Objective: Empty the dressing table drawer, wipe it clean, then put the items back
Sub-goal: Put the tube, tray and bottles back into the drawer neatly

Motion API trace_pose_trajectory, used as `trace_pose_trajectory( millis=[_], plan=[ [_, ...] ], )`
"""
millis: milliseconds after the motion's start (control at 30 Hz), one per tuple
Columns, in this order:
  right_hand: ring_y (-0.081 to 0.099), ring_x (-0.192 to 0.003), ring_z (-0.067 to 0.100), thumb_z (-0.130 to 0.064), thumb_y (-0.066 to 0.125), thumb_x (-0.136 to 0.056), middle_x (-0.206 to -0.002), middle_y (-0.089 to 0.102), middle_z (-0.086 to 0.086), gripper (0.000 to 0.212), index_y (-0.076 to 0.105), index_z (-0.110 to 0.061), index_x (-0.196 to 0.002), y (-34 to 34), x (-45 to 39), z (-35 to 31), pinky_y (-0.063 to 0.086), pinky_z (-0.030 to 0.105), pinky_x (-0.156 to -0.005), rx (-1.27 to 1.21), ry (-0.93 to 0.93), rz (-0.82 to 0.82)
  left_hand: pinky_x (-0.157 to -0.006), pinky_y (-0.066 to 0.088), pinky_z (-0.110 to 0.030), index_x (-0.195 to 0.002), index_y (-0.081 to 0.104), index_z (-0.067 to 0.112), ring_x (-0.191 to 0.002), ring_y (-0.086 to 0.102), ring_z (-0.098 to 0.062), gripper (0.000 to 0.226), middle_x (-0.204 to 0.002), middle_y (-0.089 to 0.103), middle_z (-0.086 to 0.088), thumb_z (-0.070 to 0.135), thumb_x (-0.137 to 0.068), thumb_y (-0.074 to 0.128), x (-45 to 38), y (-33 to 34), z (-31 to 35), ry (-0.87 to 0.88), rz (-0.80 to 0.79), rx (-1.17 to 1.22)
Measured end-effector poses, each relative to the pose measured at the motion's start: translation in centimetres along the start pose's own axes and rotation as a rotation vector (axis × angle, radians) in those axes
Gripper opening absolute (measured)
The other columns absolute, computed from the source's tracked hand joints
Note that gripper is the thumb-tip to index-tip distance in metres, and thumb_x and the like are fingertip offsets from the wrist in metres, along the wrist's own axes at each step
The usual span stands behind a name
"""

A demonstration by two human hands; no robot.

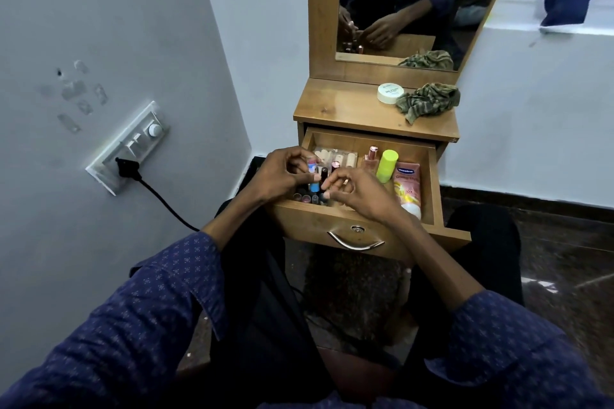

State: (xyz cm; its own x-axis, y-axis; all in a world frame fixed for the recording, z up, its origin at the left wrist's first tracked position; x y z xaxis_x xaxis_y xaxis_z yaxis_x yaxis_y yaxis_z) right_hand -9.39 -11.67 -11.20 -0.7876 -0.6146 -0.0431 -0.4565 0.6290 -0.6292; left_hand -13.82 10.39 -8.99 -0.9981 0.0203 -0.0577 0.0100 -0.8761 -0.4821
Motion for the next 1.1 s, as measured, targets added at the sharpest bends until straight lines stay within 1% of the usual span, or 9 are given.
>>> trace_pose_trajectory(
  millis=[67, 100, 200, 300, 500, 633, 833, 967, 1100],
  plan=[
    [0.061, -0.066, -0.005, -0.027, 0.085, -0.086, -0.088, 0.073, -0.006, 0.019, 0.077, -0.026, -0.103, 0.3, -0.2, -0.6, 0.04, 0.011, -0.06, 0.075, -0.033, -0.081, -0.076, 0.054, -0.023, -0.115, 0.074, 0.016, -0.079, 0.072, -0.013, 0.03, -0.088, 0.078, -0.008, 0.022, -0.088, 0.086, 0.2, -0.2, -0.4, -0.012, 0.009, 0.015],
    [0.059, -0.065, -0.009, -0.026, 0.085, -0.086, -0.087, 0.074, -0.005, 0.02, 0.077, -0.024, -0.104, 0.4, -0.4, -1.0, 0.037, 0.009, -0.058, 0.111, -0.039, -0.099, -0.077, 0.053, -0.024, -0.115, 0.074, 0.016, -0.08, 0.073, -0.014, 0.027, -0.088, 0.078, -0.007, 0.022, -0.09, 0.083, 0.4, -0.4, -0.6, -0.017, 0.018, 0.018],
    [0.058, -0.062, -0.007, -0.025, 0.084, -0.087, -0.082, 0.073, -0.006, 0.014, 0.079, -0.023, -0.1, 0.7, -1.1, -1.6, 0.037, 0.012, -0.056, 0.17, -0.048, -0.136, -0.084, 0.056, -0.029, -0.116, 0.074, 0.017, -0.087, 0.076, -0.018, 0.024, -0.089, 0.08, -0.003, 0.026, -0.094, 0.079, 0.6, -0.8, -0.9, -0.03, 0.046, 0.021],
    [0.065, -0.073, 0.0, -0.022, 0.083, -0.087, -0.081, 0.074, -0.009, 0.009, 0.08, -0.027, -0.094, 1.0, -1.4, -1.6, 0.049, 0.023, -0.066, 0.193, -0.028, -0.149, -0.089, 0.058, -0.032, -0.117, 0.074, 0.017, -0.088, 0.077, -0.013, 0.024, -0.092, 0.081, 0.0, 0.028, -0.096, 0.077, 0.6, -1.0, -0.9, -0.043, 0.066, 0.022],
    [0.065, -0.063, -0.005, -0.017, 0.082, -0.088, -0.083, 0.077, -0.007, 0.007, 0.081, -0.019, -0.095, 0.5, -1.5, -1.7, 0.043, 0.009, -0.058, 0.136, -0.055, -0.179, -0.092, 0.058, -0.037, -0.111, 0.077, 0.018, -0.091, 0.076, -0.019, 0.019, -0.093, 0.079, -0.004, 0.025, -0.093, 0.079, 0.7, -1.1, -1.2, -0.041, 0.072, 0.048],
    [0.074, -0.066, 0.01, -0.018, 0.081, -0.09, -0.085, 0.078, -0.005, 0.008, 0.078, -0.018, -0.097, -0.1, -1.4, -0.9, 0.057, 0.022, -0.063, 0.066, -0.027, -0.17, -0.094, 0.059, -0.043, -0.104, 0.079, 0.019, -0.09, 0.075, -0.02, 0.014, -0.092, 0.079, -0.006, 0.019, -0.09, 0.082, 0.6, -0.7, -1.3, -0.019, 0.04, 0.039],
    [0.071, -0.076, 0.001, -0.021, 0.08, -0.091, -0.094, 0.077, -0.005, 0.011, 0.078, -0.019, -0.102, -0.8, -0.9, 0.1, 0.058, 0.03, -0.072, 0.092, -0.038, -0.139, -0.093, 0.06, -0.044, -0.106, 0.081, 0.017, -0.095, 0.074, -0.026, 0.018, -0.093, 0.079, -0.002, 0.016, -0.088, 0.083, 0.5, -0.3, -1.0, -0.027, -0.015, 0.006],
    [0.066, -0.071, -0.004, -0.02, 0.08, -0.091, -0.088, 0.074, -0.011, 0.011, 0.078, -0.018, -0.102, -0.5, -0.7, 0.6, 0.048, 0.016, -0.063, 0.098, -0.031, -0.159, -0.089, 0.063, -0.039, -0.107, 0.081, 0.013, -0.092, 0.075, -0.021, 0.022, -0.094, 0.08, -0.002, 0.012, -0.086, 0.085, 0.4, -0.1, -0.3, -0.02, -0.049, -0.014],
    [0.065, -0.079, -0.003, -0.021, 0.08, -0.09, -0.09, 0.074, -0.011, 0.011, 0.079, -0.021, -0.101, -0.1, -0.7, 1.2, 0.045, 0.013, -0.067, 0.085, -0.012, -0.157, -0.089, 0.063, -0.038, -0.104, 0.081, 0.012, -0.091, 0.075, -0.021, 0.02, -0.094, 0.08, -0.003, 0.009, -0.085, 0.085, 0.4, 0.1, -0.1, -0.005, -0.055, -0.028]
  ],
)
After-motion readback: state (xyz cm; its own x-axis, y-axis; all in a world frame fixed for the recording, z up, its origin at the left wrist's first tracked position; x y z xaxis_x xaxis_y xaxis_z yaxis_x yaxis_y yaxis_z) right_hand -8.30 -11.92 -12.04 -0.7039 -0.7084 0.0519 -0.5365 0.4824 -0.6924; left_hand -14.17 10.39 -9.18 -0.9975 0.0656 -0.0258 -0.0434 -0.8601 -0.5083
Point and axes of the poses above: each hand's wrist, its own x-axis away from the middle knuckle, its own y-axis out of the palm, z = x × y, the point moved 1 cm from there along -x, towards the middle knuckle
